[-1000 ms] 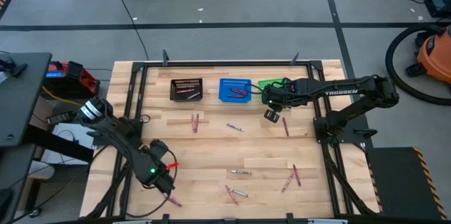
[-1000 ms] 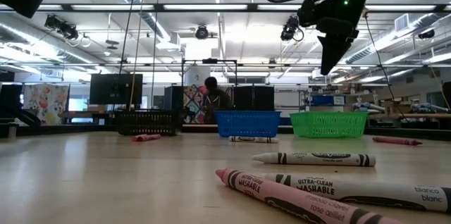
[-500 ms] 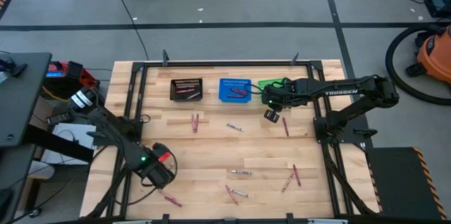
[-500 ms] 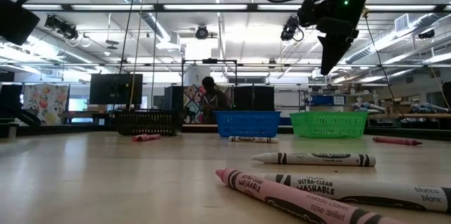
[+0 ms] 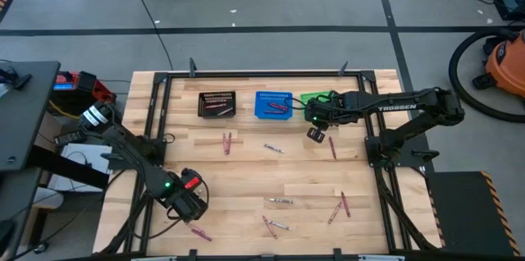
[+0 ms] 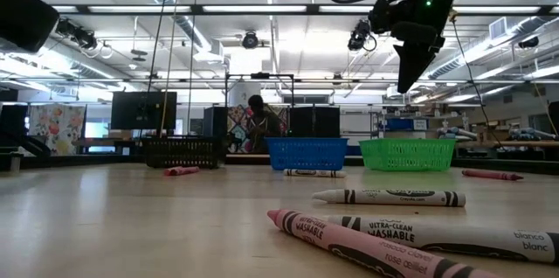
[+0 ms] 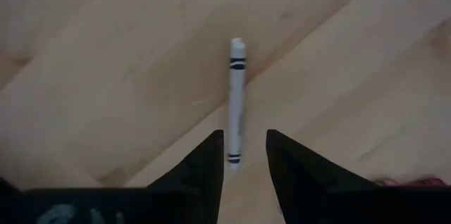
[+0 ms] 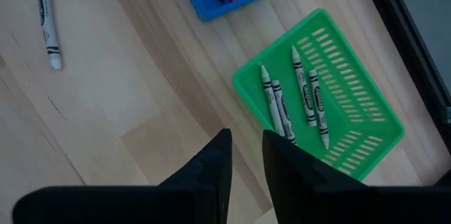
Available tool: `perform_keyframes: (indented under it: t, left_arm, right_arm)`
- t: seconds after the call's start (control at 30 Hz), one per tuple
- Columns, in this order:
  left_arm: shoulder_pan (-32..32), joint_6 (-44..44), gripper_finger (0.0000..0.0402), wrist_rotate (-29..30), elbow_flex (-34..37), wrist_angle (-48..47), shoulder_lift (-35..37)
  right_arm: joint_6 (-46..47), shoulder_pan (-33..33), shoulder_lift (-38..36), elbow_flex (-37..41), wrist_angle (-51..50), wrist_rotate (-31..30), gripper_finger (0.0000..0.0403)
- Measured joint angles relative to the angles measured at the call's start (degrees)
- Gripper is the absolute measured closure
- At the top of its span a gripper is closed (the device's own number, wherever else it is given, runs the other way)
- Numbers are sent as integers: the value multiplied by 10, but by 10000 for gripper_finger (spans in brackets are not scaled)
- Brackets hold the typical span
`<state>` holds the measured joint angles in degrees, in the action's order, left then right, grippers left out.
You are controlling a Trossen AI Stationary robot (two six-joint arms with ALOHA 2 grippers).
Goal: Sort crayons
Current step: Put the white crayon into the green bin
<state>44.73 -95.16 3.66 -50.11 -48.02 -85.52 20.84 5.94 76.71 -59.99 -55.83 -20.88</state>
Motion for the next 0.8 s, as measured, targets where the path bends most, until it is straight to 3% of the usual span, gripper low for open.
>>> perform_keyframes:
  t: [0.8]
  left_arm:
    - [1, 4, 283, -3, 0, 7, -67]
  right_arm:
    - [-4, 0, 0, 0, -1, 0, 315]
